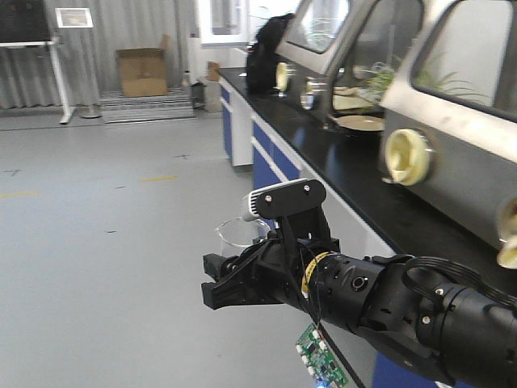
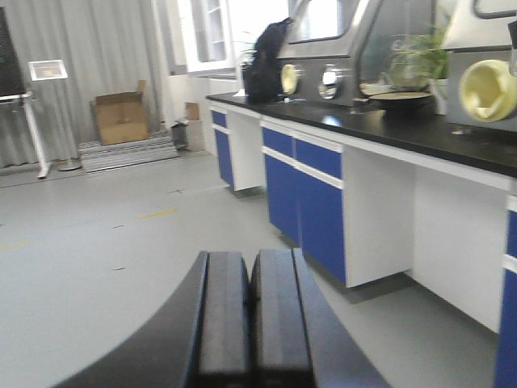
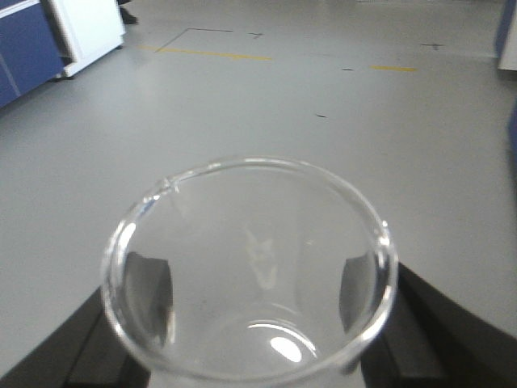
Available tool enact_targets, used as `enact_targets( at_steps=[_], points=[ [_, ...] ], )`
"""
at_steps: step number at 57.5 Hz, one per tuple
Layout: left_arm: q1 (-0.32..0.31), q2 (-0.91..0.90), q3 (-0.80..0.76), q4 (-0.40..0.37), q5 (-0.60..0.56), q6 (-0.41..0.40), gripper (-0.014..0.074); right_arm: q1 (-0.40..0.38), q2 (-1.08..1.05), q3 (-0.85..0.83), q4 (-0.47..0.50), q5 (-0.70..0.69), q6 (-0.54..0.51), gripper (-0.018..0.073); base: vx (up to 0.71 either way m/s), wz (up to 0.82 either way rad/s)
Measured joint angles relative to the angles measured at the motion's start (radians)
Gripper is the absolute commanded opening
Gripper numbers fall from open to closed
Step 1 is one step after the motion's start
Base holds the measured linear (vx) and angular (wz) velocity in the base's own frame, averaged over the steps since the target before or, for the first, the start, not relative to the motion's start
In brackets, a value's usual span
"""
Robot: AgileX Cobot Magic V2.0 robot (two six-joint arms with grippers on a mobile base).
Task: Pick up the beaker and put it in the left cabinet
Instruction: 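Drive the base to the white cabinet holding the beaker in the right gripper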
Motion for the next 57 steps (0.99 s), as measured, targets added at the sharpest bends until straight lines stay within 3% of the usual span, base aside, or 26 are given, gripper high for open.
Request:
enact_targets(
  at_steps=[26, 57],
  points=[
    [0.0, 0.0, 0.0, 0.0, 0.0, 0.0, 0.0001, 0.0, 0.0, 0.0, 0.0, 0.0, 0.0, -0.0008, 0.28, 0.29],
    [0.0, 0.0, 0.0, 0.0, 0.0, 0.0, 0.0001, 0.0, 0.0, -0.001, 0.0, 0.0, 0.0, -0.0008, 0.49, 0.12]
  ],
)
